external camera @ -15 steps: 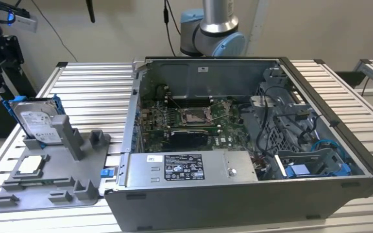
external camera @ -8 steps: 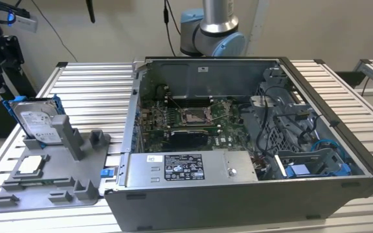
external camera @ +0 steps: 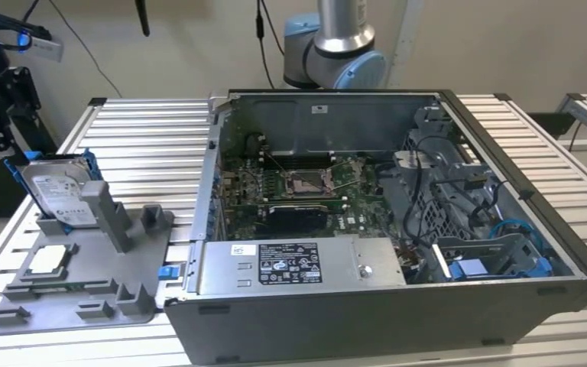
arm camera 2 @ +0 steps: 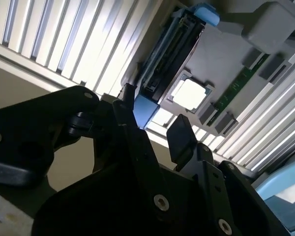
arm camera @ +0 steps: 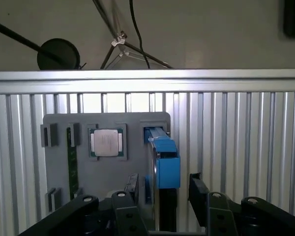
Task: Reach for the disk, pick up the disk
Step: 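Pick up the disk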
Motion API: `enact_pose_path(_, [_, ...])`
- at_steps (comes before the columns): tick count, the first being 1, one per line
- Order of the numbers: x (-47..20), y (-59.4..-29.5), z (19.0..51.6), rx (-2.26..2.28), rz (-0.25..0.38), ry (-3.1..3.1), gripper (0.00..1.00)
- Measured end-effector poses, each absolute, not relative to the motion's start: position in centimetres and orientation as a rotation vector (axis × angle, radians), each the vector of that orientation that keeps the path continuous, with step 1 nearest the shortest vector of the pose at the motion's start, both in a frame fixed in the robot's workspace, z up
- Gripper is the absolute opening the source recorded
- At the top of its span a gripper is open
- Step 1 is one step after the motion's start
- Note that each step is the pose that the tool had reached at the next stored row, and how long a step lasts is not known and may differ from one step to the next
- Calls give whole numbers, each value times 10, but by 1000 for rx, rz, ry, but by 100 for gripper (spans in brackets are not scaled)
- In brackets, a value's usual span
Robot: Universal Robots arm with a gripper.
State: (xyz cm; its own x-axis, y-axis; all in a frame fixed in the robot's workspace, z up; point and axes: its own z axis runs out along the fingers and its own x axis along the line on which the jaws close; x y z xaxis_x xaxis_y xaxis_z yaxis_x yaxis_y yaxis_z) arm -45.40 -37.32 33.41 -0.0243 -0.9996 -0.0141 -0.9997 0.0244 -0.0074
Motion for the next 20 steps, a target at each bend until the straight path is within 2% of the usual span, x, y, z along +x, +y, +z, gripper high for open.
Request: enact_pose_path(20, [-458, -371, 298, -2187, 4, 2231, 100])
